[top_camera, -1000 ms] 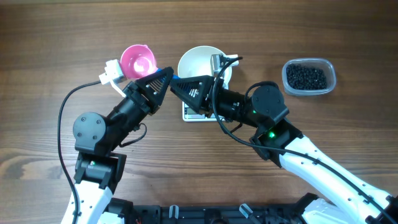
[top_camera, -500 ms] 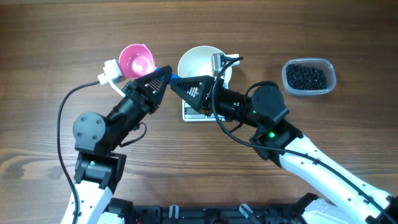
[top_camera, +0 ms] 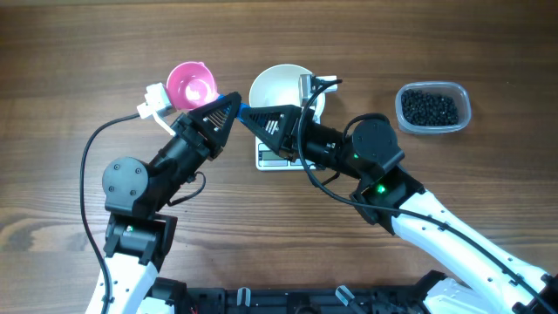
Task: Scoop item into bowl and weigh 150g on scale
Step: 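Grasp the blue handle with the right gripper and release the left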
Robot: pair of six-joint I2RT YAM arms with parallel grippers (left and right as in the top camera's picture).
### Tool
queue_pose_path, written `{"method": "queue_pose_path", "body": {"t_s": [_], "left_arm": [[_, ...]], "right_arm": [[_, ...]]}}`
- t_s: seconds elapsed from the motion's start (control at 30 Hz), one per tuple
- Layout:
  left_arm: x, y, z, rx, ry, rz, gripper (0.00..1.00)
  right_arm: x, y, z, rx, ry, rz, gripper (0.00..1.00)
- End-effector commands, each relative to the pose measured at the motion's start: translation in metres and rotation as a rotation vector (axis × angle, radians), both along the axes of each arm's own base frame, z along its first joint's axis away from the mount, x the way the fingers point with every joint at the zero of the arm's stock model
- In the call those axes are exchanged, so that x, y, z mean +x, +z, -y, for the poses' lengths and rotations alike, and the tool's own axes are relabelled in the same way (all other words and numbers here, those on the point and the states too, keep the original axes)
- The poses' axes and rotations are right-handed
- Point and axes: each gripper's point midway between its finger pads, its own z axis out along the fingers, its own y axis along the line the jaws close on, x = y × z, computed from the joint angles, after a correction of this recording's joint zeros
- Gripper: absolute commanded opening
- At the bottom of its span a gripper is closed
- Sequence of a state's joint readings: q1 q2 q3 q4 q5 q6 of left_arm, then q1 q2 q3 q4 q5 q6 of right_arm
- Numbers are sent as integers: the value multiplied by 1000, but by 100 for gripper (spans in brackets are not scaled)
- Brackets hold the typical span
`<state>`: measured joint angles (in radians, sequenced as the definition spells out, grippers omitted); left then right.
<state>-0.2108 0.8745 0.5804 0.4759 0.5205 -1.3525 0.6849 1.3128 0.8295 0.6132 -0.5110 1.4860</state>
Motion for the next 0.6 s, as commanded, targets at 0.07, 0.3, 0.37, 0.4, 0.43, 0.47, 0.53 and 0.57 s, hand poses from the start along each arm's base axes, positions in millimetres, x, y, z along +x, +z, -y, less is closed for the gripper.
{"method": "queue_pose_path", "body": {"t_s": [0.07, 0.3, 0.37, 0.4, 0.43, 0.47, 0.53, 0.57], "left_arm": [[0, 5, 1, -3, 1, 15, 4], [-1, 5, 1, -3, 0, 15, 85], [-1, 5, 1, -2, -4, 15, 100], [-2, 5, 2, -1, -11, 15, 100], [-3, 5, 3, 0, -18, 16, 100], [-4, 5, 5, 3, -31, 16, 100], [-9, 4, 10, 18, -70, 24, 100], [-11, 0, 13, 25, -92, 11, 100]], "right_arm": [[4, 4, -1, 0, -18, 23, 19], [6, -2, -1, -19, -25, 1, 4], [11, -5, 1, -40, -60, 28, 4], [17, -6, 4, -63, -103, 65, 4], [23, -11, 7, -88, -140, 67, 5], [30, -17, 12, -115, -172, 66, 4], [41, -21, 24, -147, -206, 93, 4], [49, -21, 32, -164, -231, 112, 4]]}}
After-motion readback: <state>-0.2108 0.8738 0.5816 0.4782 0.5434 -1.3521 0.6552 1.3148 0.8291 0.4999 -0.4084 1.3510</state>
